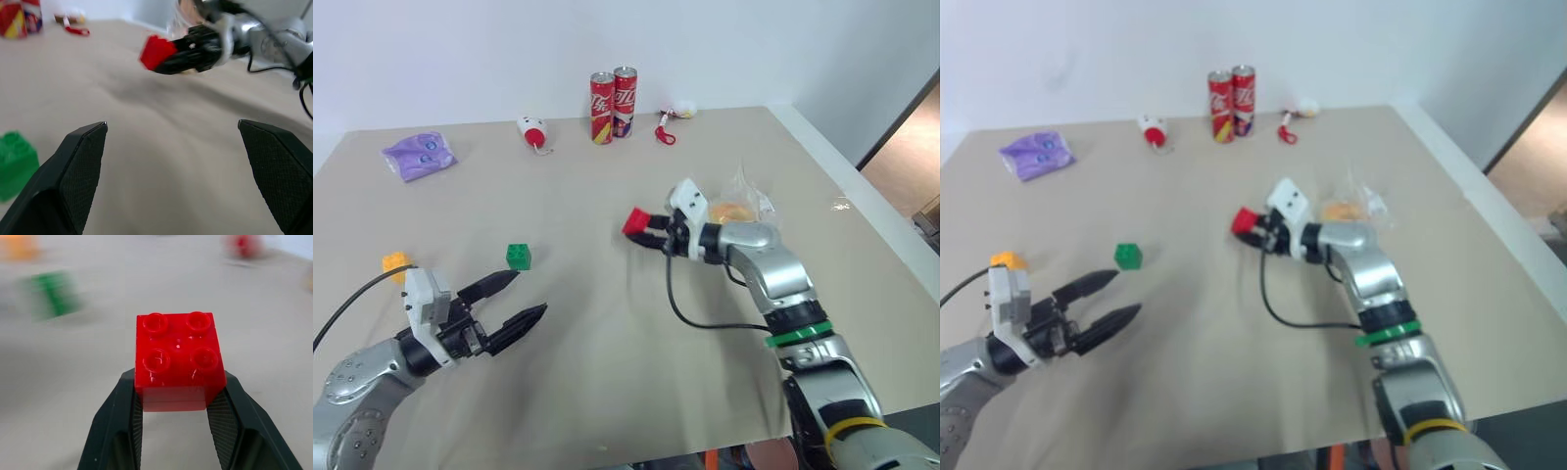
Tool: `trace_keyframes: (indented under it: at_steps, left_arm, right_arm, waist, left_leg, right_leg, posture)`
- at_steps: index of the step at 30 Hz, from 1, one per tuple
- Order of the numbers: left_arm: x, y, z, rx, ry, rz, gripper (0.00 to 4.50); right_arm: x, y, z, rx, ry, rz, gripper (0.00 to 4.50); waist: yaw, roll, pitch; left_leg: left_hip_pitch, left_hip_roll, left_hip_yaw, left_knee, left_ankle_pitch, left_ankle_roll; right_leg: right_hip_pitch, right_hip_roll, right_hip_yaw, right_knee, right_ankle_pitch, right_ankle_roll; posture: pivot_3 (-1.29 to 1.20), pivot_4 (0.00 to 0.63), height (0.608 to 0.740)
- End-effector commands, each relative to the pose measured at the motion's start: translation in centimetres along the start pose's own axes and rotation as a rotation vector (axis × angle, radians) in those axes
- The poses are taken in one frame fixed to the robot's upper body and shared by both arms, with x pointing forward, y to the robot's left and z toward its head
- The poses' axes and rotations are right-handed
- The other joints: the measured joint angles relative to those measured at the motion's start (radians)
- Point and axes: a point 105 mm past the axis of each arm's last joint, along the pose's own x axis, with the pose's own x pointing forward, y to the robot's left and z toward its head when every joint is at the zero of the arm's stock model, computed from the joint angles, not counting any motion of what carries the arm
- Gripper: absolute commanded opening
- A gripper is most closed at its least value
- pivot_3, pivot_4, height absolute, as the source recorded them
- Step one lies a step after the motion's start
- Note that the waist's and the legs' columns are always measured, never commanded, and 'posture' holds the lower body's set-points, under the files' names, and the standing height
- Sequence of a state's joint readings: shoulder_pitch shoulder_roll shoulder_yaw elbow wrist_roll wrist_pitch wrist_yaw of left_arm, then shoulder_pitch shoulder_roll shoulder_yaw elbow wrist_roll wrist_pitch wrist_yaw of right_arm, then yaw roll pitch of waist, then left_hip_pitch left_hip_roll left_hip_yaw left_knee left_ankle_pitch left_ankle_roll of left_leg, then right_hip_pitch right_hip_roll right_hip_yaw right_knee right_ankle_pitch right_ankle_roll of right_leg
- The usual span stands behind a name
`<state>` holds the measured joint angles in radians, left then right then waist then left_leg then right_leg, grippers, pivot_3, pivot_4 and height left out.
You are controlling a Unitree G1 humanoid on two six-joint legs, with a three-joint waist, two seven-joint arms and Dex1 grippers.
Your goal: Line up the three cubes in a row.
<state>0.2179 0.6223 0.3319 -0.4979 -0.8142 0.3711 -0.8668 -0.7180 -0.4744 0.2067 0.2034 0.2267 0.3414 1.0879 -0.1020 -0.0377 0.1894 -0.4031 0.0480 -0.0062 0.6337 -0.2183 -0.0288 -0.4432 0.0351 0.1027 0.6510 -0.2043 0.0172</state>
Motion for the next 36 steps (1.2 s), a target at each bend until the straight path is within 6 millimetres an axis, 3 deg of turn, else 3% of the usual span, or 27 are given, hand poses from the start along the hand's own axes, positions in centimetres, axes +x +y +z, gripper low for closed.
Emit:
trace_keyframes:
  at_steps: [1, 6, 15, 26, 36]
  left_arm:
    - [-0.6, -0.1, 0.7, 0.003, 0.007, -0.039, 4.43]
    - [-1.0, -0.1, 0.9, -0.003, 0.023, -0.074, 4.43]
    - [-1.0, -1.0, 0.8, 0.011, 0.056, -0.110, 4.43]
    - [-0.8, -1.5, 0.1, 0.024, 0.084, -0.128, 4.43]
    - [0.5, -1.4, 0.1, 0.038, 0.069, -0.164, 4.43]
  right_arm:
    - [-0.9, 3.5, 0.8, -0.077, -0.004, 0.299, 1.25]
    - [-0.2, 3.4, -0.2, -0.157, 0.040, 0.381, 1.25]
    - [1.7, 3.0, -0.1, -0.255, 0.022, 0.449, 1.25]
    - [-1.4, 4.3, -4.1, -0.284, 0.202, 0.573, 1.25]
    - [-1.7, 3.9, -4.8, -0.296, 0.254, 0.554, 1.25]
  waist:
    - [-0.001, 0.000, 0.000]
    - [-0.001, 0.000, 0.000]
    - [0.001, 0.000, 0.001]
    - [0.003, 0.000, 0.001]
    - [0.002, 0.000, 0.001]
  left_leg:
    - [0.000, 0.000, 0.000, 0.000, 0.000, 0.000]
    - [0.001, 0.001, 0.000, 0.000, 0.000, 0.000]
    - [0.001, 0.001, 0.000, 0.001, 0.000, -0.001]
    - [0.001, 0.001, 0.000, 0.001, -0.002, -0.004]
    - [0.004, 0.000, 0.001, 0.003, -0.001, -0.004]
  right_leg:
    - [0.000, 0.000, 0.000, 0.000, 0.000, 0.000]
    - [0.000, 0.001, -0.001, 0.000, -0.002, -0.004]
    - [0.000, 0.001, 0.000, 0.001, -0.001, -0.005]
    - [0.000, 0.000, -0.001, 0.001, -0.003, -0.004]
    - [0.002, 0.001, 0.000, 0.004, -0.003, -0.004]
  posture:
    - [0.00, 0.150, 0.740]
    - [0.00, 0.150, 0.740]
    - [0.00, 0.150, 0.740]
    - [0.00, 0.150, 0.740]
    - [0.00, 0.150, 0.740]
